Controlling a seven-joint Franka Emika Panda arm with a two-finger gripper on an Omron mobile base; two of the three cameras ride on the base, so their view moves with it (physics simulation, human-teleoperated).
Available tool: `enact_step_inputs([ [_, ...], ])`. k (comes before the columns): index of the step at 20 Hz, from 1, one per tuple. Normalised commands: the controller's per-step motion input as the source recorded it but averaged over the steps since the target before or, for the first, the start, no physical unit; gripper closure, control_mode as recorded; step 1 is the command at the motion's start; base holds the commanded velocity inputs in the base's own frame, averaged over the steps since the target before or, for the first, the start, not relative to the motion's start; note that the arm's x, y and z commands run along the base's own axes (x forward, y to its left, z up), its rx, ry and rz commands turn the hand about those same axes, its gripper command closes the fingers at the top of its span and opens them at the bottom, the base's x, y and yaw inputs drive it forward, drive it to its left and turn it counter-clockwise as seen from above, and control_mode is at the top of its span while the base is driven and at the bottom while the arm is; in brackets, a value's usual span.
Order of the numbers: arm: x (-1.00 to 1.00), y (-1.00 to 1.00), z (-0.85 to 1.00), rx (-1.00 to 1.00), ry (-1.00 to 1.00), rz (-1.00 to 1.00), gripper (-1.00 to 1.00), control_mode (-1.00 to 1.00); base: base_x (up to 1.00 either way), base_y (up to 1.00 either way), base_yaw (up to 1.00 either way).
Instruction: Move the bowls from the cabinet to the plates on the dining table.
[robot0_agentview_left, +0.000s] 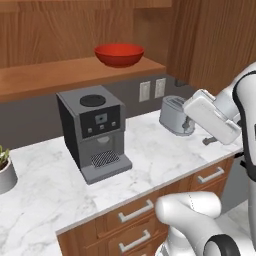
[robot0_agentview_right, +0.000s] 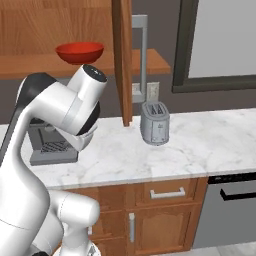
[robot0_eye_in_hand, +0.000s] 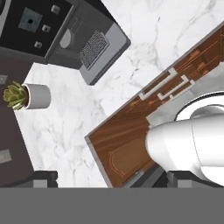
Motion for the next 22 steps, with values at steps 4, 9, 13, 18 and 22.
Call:
enact_step_inputs([
  [4, 0.0, 0.0, 0.0, 0.0, 0.0, 0.0, -1.0, 1.0, -0.03, 0.34, 0.13],
  [9, 0.0, 0.0, 0.0, 0.0, 0.0, 0.0, -1.0, 1.0, -0.03, 0.33, 0.13],
  [13, 0.0, 0.0, 0.0, 0.0, 0.0, 0.0, -1.0, 1.0, 0.06, 0.24, 0.15],
  [18, 0.0, 0.0, 0.0, 0.0, 0.0, 0.0, -1.0, 1.0, 0.28, 0.12, 0.11],
  [22, 0.0, 0.0, 0.0, 0.0, 0.0, 0.0, -1.0, 1.0, 0.45, 0.22, 0.0],
])
